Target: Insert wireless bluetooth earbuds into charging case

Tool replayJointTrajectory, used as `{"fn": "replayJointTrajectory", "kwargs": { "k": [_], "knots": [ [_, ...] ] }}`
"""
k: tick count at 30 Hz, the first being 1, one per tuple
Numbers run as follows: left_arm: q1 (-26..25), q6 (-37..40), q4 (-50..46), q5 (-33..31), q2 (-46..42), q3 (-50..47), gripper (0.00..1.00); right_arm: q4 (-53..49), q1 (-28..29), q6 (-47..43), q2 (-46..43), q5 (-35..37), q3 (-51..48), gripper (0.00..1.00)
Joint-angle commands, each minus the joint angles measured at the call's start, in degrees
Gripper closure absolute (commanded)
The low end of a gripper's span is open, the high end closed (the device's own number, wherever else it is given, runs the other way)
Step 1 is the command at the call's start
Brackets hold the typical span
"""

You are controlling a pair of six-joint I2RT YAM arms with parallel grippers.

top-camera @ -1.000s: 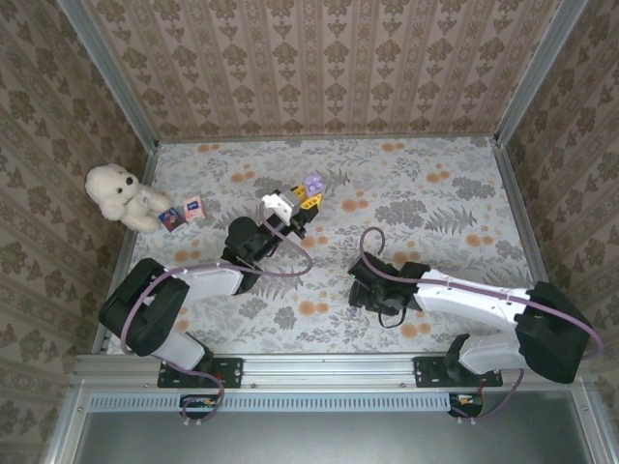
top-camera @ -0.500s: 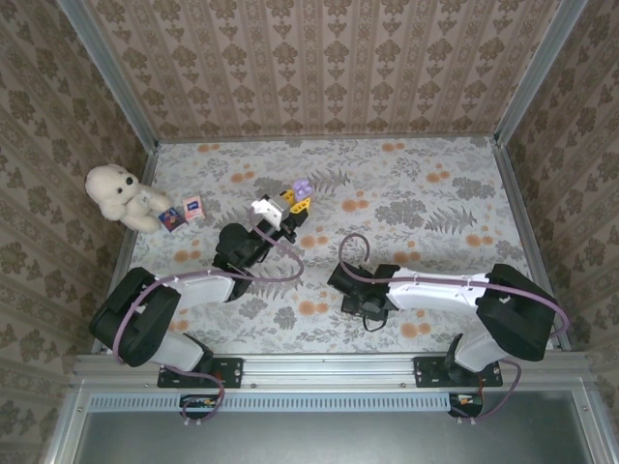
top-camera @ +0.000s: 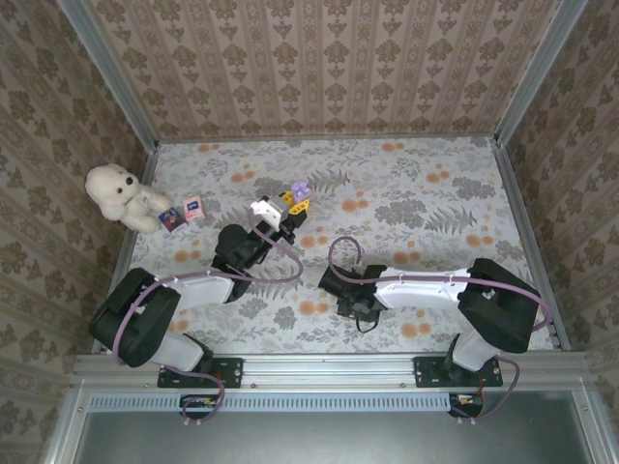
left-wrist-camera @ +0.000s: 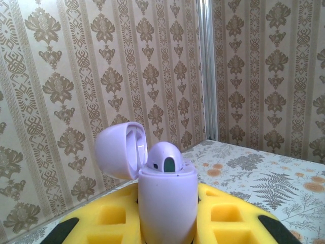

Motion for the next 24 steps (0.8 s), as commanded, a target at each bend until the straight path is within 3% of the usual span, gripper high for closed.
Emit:
{"fn": "replayJointTrajectory", "kwargs": {
  "k": [1, 18, 24],
  "knots": [
    [0.5, -1.0, 2.0, 0.0, -1.7, -0.6, 1.0, -0.3, 0.6, 0.9, 1.9, 0.7, 1.2, 0.59],
    [0.7, -1.5, 1.9, 0.3, -1.6, -0.3, 1.0, 0.7, 1.0, 0.8, 1.5, 0.8, 0.6, 0.79],
    [0.7, -1.8, 2.0, 0.4, -1.5, -0.1, 1.0, 1.6, 0.9, 0.3, -1.9, 3.1, -0.7, 0.82]
  ]
}}
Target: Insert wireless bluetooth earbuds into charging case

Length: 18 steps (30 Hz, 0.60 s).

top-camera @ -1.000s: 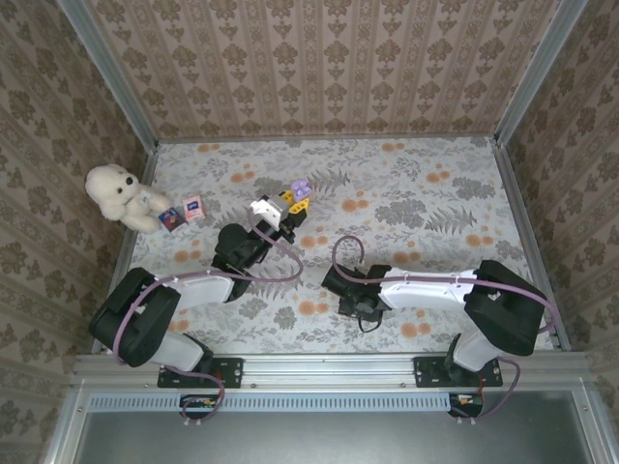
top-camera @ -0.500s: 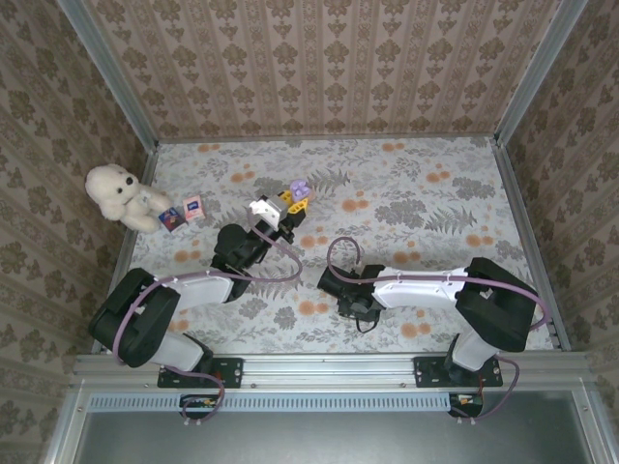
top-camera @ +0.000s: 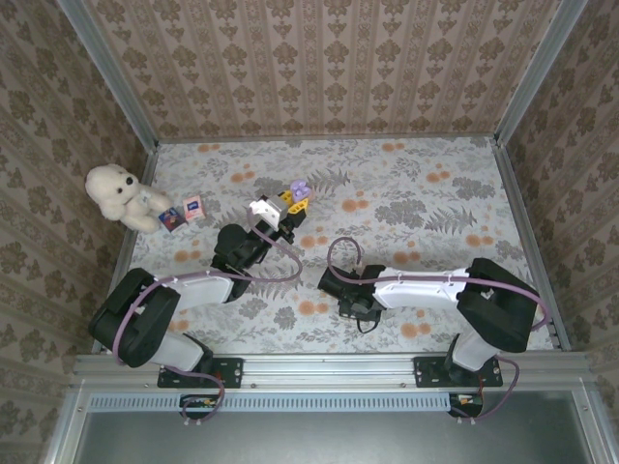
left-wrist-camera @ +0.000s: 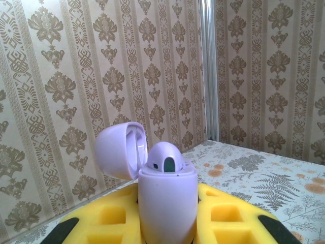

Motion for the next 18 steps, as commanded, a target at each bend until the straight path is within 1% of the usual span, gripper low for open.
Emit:
{"fn": "replayJointTrajectory", "kwargs": {
  "k": [1, 6, 10, 13, 18],
  "knots": [
    [0.3, -1.4, 2.0, 0.4, -1.4, -0.1, 1.0, 3.1, 0.6, -0.2, -3.0, 2.5, -1.1, 0.82],
    [0.3, -1.5, 1.9, 1.0, -1.5, 0.1, 1.0, 5.3, -0.7, -2.9, -8.5, 5.9, -2.0, 0.82],
    [0.4, -1.8, 1.9, 1.4, -1.3, 0.5, 1.0, 8.2, -3.5, -6.1, -13.9, 6.4, -3.2, 0.82],
    [0.4, -2.1, 1.9, 1.8, -1.1, 0.7, 1.0, 10.3, -6.7, -9.3, -17.1, 6.0, -3.0, 0.82],
    [0.5, -3.0, 1.9, 3.4, -0.2, 1.4, 1.0, 13.9, -13.9, -15.6, -22.4, 3.3, -0.6, 0.82]
  ]
}}
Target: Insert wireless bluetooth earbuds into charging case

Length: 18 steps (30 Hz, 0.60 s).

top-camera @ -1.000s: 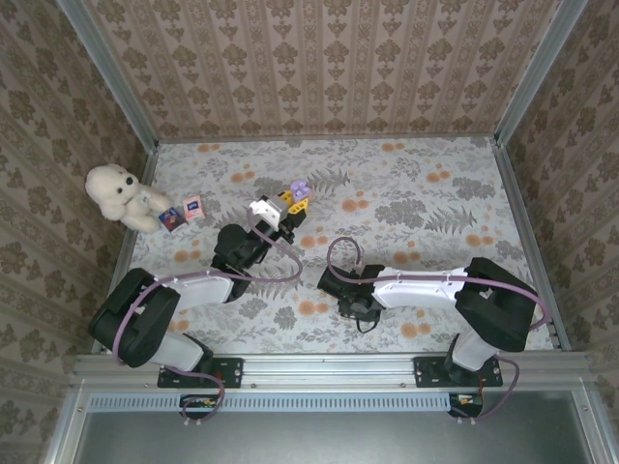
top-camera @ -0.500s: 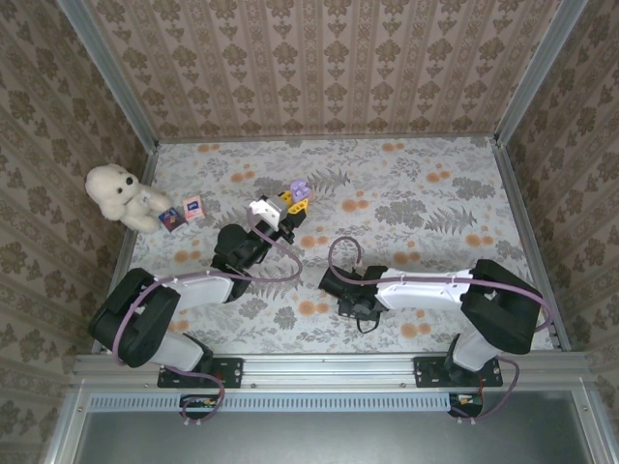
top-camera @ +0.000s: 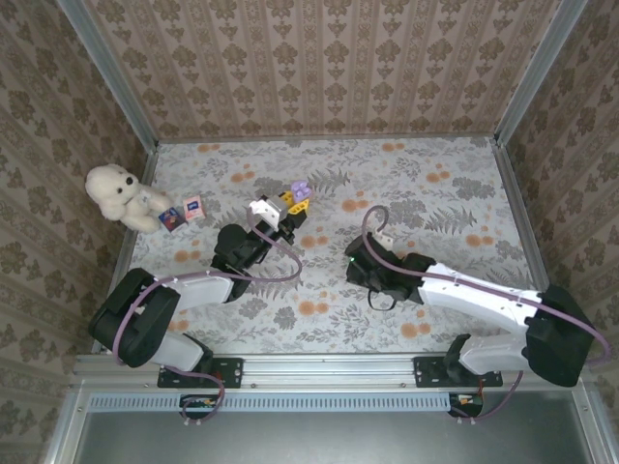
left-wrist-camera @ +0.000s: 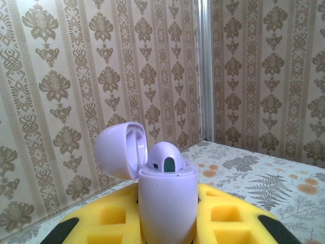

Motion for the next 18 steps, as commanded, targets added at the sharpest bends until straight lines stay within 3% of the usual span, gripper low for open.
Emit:
{"fn": "replayJointTrajectory", "kwargs": {
  "k": [1, 9, 18],
  "knots": [
    [0.4, -1.9, 1.9, 2.5, -0.1, 1.5, 1.0, 3.7, -4.2, -6.7, -3.6, -1.3, 2.4, 0.82],
    [0.4, -4.1, 1.9, 7.4, 1.8, 4.2, 1.0, 9.9, -12.5, -16.7, -6.7, -6.4, 11.6, 0.81],
    [0.3, -7.7, 1.8, 14.7, 5.1, 9.6, 1.0, 23.1, -15.4, -23.3, -7.5, -12.5, 15.6, 0.81]
  ]
}}
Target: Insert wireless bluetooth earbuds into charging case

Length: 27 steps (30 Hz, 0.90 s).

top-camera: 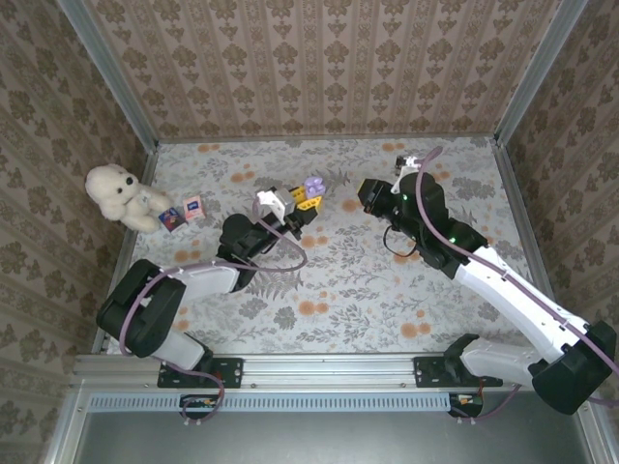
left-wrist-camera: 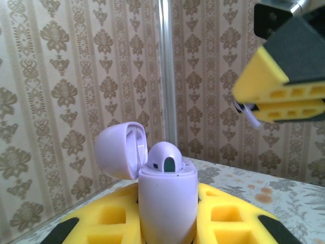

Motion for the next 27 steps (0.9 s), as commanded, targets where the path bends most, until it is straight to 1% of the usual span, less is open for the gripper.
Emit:
{"fn": "replayJointTrajectory", "kwargs": {
  "k": [1, 9, 19, 27],
  "knots": [
    [0.3, -3.4, 1.9, 5.3, 1.4, 3.4, 1.0, 8.6, -0.7, -5.0, -1.1, -4.9, 1.1, 0.81],
    [-0.6, -7.0, 1.9, 10.5, 3.5, 7.8, 1.0, 17.7, -1.4, -8.3, -1.1, -11.3, -0.3, 0.81],
    [-1.3, -10.1, 1.9, 11.5, 4.0, 10.9, 1.0, 24.3, -1.5, -8.4, -0.7, -14.5, -3.2, 0.81],
    [-1.8, -10.8, 1.9, 11.5, 4.2, 12.0, 1.0, 26.3, -1.5, -8.2, 0.1, -15.2, -4.5, 0.81]
  ]
}}
